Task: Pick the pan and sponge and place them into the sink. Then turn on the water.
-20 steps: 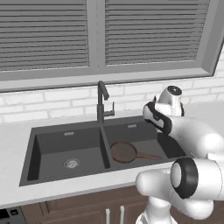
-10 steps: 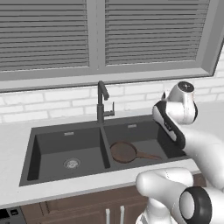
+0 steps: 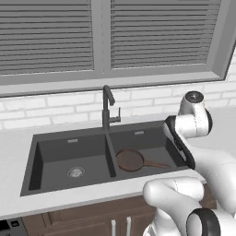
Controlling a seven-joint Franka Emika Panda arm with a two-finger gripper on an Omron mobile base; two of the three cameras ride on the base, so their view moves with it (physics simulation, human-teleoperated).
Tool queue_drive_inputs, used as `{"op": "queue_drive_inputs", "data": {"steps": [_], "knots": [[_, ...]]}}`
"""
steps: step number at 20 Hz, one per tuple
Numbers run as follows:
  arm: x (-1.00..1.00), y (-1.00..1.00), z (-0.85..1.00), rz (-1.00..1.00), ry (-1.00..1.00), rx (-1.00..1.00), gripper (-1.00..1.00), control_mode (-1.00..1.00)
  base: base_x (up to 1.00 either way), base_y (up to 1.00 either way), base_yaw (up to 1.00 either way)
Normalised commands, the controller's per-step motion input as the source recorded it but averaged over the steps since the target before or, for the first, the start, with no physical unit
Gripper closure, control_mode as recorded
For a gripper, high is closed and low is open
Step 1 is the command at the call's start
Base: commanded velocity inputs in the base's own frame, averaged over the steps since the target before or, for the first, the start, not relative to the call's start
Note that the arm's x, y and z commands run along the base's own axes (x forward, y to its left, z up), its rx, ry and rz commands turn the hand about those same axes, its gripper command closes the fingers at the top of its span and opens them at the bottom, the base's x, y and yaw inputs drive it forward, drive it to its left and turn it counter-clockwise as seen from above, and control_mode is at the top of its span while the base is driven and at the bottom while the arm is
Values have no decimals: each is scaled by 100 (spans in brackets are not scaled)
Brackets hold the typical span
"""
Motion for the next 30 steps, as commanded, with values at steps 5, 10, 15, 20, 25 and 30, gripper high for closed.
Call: {"op": "queue_drive_inputs", "data": {"steps": [5, 10, 15, 20, 25, 30], "knots": [[-11, -53, 7, -28, 12, 0, -100, -100, 0, 0, 0], [-46, -61, 0, -23, 3, 9, -100, -100, 0, 0, 0], [-54, -50, 0, -26, 0, 11, -100, -100, 0, 0, 0], [-11, -33, 0, -20, 0, 4, -100, -100, 0, 0, 0], [0, -21, -7, -15, 2, 3, -100, -100, 0, 0, 0], [-4, -23, -18, -14, 5, 12, -100, -100, 0, 0, 0]]}}
